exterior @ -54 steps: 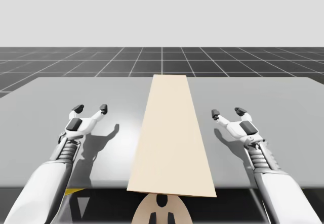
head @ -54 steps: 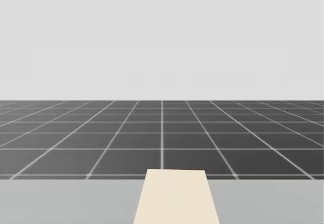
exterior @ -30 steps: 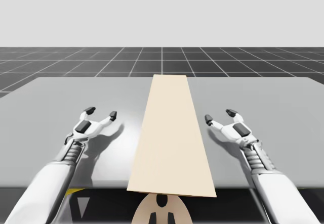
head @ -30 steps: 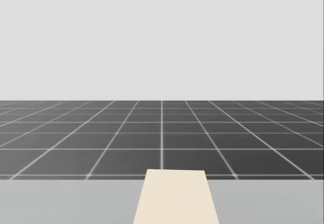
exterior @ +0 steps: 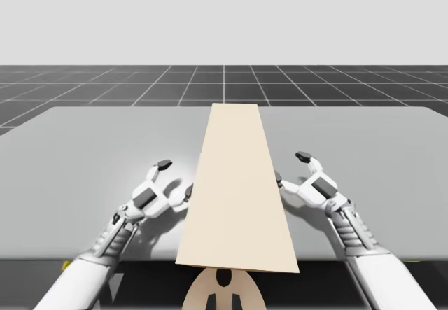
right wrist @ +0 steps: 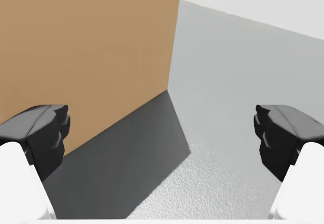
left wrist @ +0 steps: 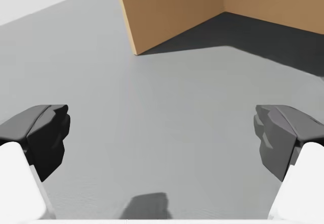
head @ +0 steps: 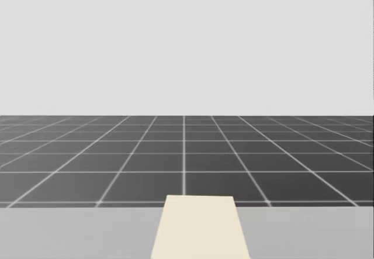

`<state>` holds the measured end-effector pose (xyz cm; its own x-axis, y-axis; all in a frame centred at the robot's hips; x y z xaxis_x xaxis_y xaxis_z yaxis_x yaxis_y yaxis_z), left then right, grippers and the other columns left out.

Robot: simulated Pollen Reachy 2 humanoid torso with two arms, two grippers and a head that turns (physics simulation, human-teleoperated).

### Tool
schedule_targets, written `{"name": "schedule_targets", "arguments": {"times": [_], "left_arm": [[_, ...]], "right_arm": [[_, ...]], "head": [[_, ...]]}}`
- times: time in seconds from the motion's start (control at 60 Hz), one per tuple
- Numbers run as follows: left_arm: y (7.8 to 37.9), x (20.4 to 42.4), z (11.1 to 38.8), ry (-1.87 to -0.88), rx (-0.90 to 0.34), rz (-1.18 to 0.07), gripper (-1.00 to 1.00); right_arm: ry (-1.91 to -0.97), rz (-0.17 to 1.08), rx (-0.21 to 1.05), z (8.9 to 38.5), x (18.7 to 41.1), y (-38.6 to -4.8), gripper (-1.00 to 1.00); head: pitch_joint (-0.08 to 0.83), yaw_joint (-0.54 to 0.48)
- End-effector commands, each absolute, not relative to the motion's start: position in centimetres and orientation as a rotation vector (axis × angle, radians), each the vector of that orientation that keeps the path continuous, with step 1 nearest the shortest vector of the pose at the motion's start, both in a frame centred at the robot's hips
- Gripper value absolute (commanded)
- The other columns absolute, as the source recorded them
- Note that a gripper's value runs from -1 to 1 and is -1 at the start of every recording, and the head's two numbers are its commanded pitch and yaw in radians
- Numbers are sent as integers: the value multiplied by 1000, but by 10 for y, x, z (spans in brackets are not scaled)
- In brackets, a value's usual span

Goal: Retrieve the object from inside the box.

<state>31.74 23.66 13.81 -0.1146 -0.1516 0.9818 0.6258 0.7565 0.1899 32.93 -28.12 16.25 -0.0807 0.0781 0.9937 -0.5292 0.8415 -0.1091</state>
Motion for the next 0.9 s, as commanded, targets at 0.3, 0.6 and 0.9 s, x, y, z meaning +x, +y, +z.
{"name": "schedule_targets", "arguments": {"times": [0.3, 0.6, 0.9], "left_arm": [[195, 288, 145, -1508, -532, -893, -1000], [170, 310, 140, -1442, -660, -964, -1000], [132, 346, 122, -1392, -752, -1077, -1000]], "right_arm": [[-1619, 565, 387, 163, 316, -276, -1000], [-1623, 573, 382, 163, 316, -276, -1000], [-1641, 602, 386, 165, 314, -275, -1000]], "head": [[-10, -20], [-14, -26], [-9, -36]]}}
